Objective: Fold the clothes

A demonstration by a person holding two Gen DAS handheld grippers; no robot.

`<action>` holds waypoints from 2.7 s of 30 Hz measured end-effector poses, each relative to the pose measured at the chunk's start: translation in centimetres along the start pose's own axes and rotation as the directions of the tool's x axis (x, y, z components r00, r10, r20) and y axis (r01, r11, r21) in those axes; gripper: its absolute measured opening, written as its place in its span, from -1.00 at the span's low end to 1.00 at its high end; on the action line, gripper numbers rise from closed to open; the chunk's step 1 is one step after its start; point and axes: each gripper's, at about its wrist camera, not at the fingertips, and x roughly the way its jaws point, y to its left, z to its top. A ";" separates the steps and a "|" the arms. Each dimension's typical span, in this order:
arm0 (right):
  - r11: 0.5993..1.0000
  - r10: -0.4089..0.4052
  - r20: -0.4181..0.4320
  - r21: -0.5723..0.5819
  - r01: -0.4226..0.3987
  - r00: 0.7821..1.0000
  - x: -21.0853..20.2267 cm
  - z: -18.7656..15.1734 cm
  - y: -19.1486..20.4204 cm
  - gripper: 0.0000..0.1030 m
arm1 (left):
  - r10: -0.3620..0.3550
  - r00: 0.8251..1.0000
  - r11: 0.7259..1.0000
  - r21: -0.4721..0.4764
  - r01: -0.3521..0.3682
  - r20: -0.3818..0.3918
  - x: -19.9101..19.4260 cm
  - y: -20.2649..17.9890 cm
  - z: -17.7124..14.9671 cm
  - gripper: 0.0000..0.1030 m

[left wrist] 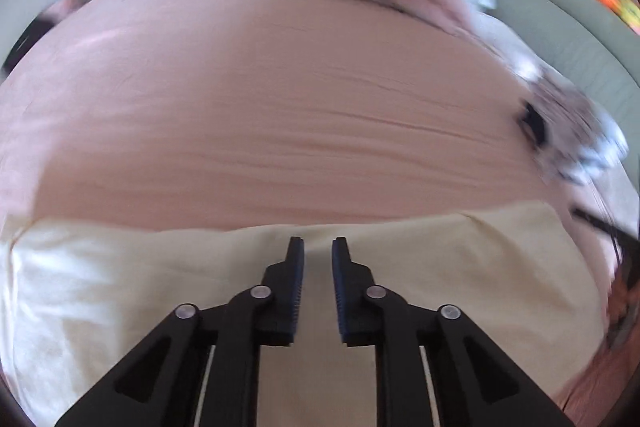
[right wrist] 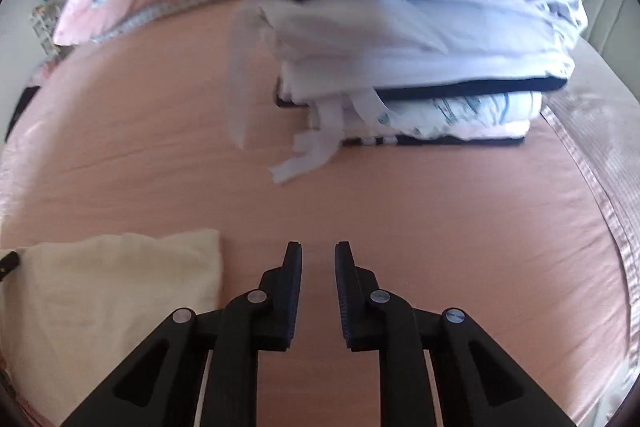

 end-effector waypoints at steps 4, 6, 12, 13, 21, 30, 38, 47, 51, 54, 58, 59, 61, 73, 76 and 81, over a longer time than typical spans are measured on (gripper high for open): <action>0.981 0.147 0.056 -0.134 -0.138 0.988 -1.6 1.1 4.7 -0.45 | -0.029 0.999 0.996 0.083 0.026 0.036 0.8 -4.2 -0.3 0.00; 0.955 0.226 0.027 -0.205 -0.216 0.974 -1.5 1.1 7.6 -0.45 | -0.031 0.999 0.997 0.067 0.029 0.025 1.8 -5.1 -0.2 0.00; 0.915 0.150 -0.070 -0.369 -0.165 0.986 2.8 -0.8 11.9 -0.48 | 0.133 0.991 0.990 0.040 -0.132 -0.006 3.0 -2.5 -0.2 0.05; 0.926 0.149 -0.069 -0.339 -0.164 0.986 2.7 -0.4 11.2 -0.49 | 0.168 0.986 0.985 0.032 -0.167 -0.008 2.8 -1.6 -0.3 0.05; 0.992 0.007 -0.015 -0.127 -0.008 1.000 2.3 2.0 4.2 -0.59 | 0.057 0.996 0.998 -0.001 -0.057 0.070 1.5 -2.1 0.8 -0.02; 0.953 0.103 -0.036 -0.283 -0.109 0.994 3.1 1.1 9.0 -0.51 | 0.083 0.996 0.997 -0.014 -0.082 0.021 6.6 -3.5 1.7 0.15; 0.996 -0.030 -0.067 -0.087 0.024 0.997 2.7 2.0 -0.5 -0.01 | 0.062 0.998 0.990 -0.131 -0.060 0.014 4.6 -0.1 1.4 -0.52; 0.984 0.179 -0.075 -0.007 -0.180 0.981 -1.3 1.7 -2.8 0.00 | -0.123 0.992 0.991 0.060 0.123 -0.006 3.8 -7.1 -1.0 -0.03; 0.979 0.161 -0.123 -0.107 -0.175 0.979 -2.4 -1.4 -1.1 0.00 | -0.198 0.980 0.977 0.079 0.200 -0.031 3.5 -10.2 -2.1 -0.03; 0.982 0.136 -0.150 -0.109 -0.153 0.979 -3.8 -5.4 -0.7 0.00 | -0.219 0.975 0.967 0.127 0.221 -0.029 2.9 -12.9 -2.4 -0.03; 0.979 0.143 -0.125 -0.128 -0.159 0.982 -7.5 -8.1 -1.7 0.04 | -0.261 0.963 0.948 0.167 0.269 -0.070 1.9 -15.8 -3.3 -0.03; 0.979 0.136 -0.134 -0.137 -0.154 0.982 -8.1 -9.2 -2.1 0.05 | -0.274 0.958 0.943 0.173 0.285 -0.081 1.8 -16.6 -3.6 -0.03; 0.975 0.149 -0.159 -0.139 -0.171 0.976 -8.4 -12.1 -3.4 0.05 | -0.292 0.951 0.932 0.191 0.307 -0.101 1.6 -18.1 -4.2 -0.03; 0.963 0.268 -0.058 0.027 -0.266 0.962 -6.7 -11.3 -2.8 0.05 | -0.268 0.936 0.891 0.310 0.331 -0.226 -0.4 -20.2 -8.8 0.11; 0.976 0.216 -0.094 0.051 -0.212 0.972 -5.1 -12.1 -3.4 0.05 | -0.291 0.924 0.881 0.307 0.360 -0.249 -1.7 -19.1 -9.5 0.11; 0.998 -0.042 0.018 0.040 0.042 0.999 -6.4 -11.5 -5.3 0.05 | -0.315 0.940 0.917 0.214 0.338 -0.132 -2.5 -17.6 -8.2 0.11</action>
